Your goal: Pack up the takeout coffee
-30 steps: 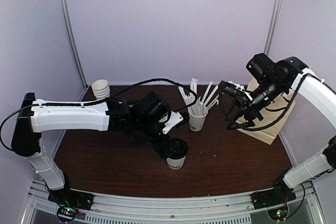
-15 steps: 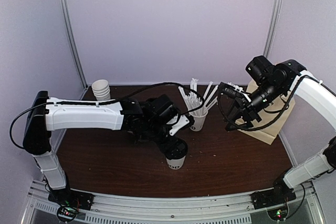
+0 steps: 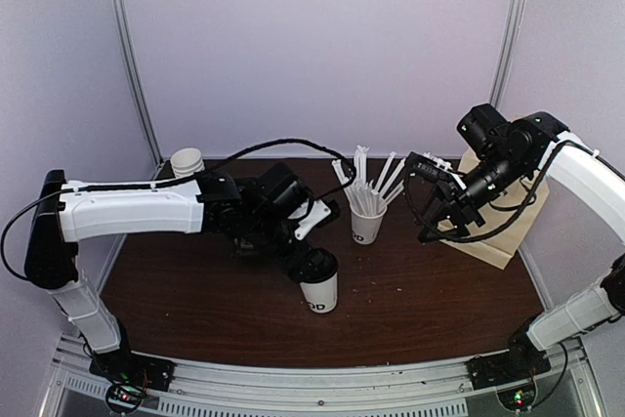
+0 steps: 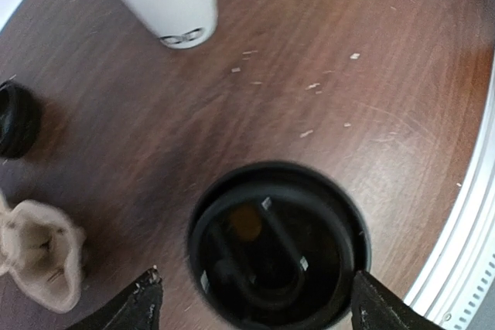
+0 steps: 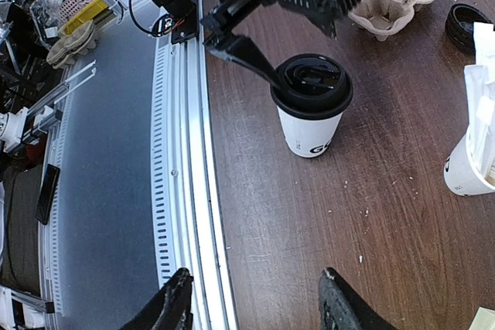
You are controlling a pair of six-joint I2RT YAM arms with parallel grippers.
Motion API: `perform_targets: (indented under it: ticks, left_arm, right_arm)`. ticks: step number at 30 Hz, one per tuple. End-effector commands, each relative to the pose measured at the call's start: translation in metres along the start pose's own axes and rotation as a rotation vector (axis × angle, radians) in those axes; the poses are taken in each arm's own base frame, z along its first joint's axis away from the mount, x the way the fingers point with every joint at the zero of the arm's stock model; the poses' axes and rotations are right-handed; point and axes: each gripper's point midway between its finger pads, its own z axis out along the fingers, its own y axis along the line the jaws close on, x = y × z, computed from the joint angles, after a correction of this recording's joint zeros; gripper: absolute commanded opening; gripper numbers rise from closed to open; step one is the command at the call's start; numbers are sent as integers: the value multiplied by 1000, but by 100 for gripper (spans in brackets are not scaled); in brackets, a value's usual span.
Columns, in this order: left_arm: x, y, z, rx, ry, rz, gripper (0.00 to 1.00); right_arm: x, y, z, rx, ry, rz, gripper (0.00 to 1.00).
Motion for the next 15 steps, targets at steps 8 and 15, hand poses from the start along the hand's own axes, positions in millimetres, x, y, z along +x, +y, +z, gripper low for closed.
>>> perform_targets:
  ticks: [8,15]
  left_arm:
    - [47,92,-65,-180,-17,-151,84]
    - [14,15,-59,168,-180,-87,91]
  right_arm:
    - [-3,-2,-4,5,-34,8,55]
    - [-2,-3,-1,-7,-35,16,55]
